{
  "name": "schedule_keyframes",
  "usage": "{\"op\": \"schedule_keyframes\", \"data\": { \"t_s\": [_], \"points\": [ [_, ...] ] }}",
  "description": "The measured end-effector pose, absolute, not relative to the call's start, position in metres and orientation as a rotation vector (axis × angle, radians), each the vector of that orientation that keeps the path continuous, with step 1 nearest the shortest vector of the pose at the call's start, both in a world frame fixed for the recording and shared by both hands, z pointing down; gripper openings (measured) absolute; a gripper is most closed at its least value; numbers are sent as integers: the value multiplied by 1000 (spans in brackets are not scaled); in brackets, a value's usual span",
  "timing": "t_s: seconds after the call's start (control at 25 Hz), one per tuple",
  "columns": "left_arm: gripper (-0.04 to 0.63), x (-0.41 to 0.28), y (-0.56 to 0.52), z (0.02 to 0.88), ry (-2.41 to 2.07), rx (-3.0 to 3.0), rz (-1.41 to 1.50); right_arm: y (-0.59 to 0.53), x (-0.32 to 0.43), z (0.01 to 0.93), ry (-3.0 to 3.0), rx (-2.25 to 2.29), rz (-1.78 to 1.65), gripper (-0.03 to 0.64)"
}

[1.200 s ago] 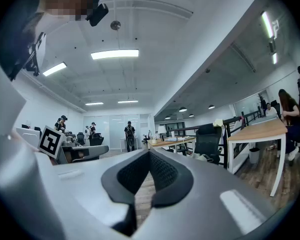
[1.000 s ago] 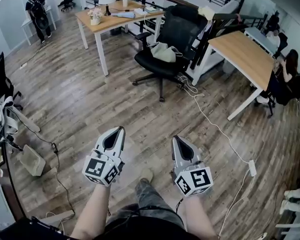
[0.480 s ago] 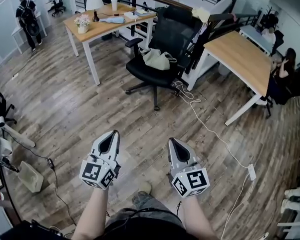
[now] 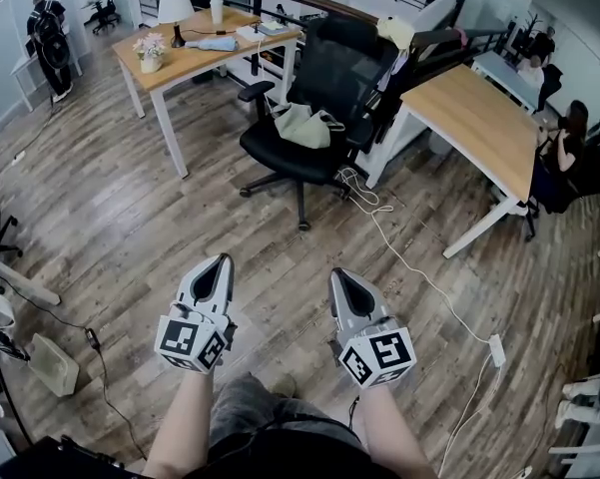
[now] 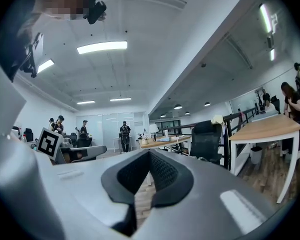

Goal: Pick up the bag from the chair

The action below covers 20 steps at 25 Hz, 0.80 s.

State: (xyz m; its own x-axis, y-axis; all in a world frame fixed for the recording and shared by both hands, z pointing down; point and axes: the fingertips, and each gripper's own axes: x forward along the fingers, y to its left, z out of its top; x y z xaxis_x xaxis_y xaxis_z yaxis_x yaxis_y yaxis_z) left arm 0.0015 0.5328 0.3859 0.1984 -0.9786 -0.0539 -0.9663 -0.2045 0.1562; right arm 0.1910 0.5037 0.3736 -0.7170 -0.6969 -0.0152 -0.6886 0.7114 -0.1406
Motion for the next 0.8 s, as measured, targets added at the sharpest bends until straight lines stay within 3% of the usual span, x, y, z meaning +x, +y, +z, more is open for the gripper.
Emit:
{"op": "schedule_keyframes", "data": {
  "t_s": [0.8],
  "points": [
    [-5, -49, 381, 384, -1854, 2416, -211, 370, 141, 379, 2814, -1222, -247, 8]
  ]
}}
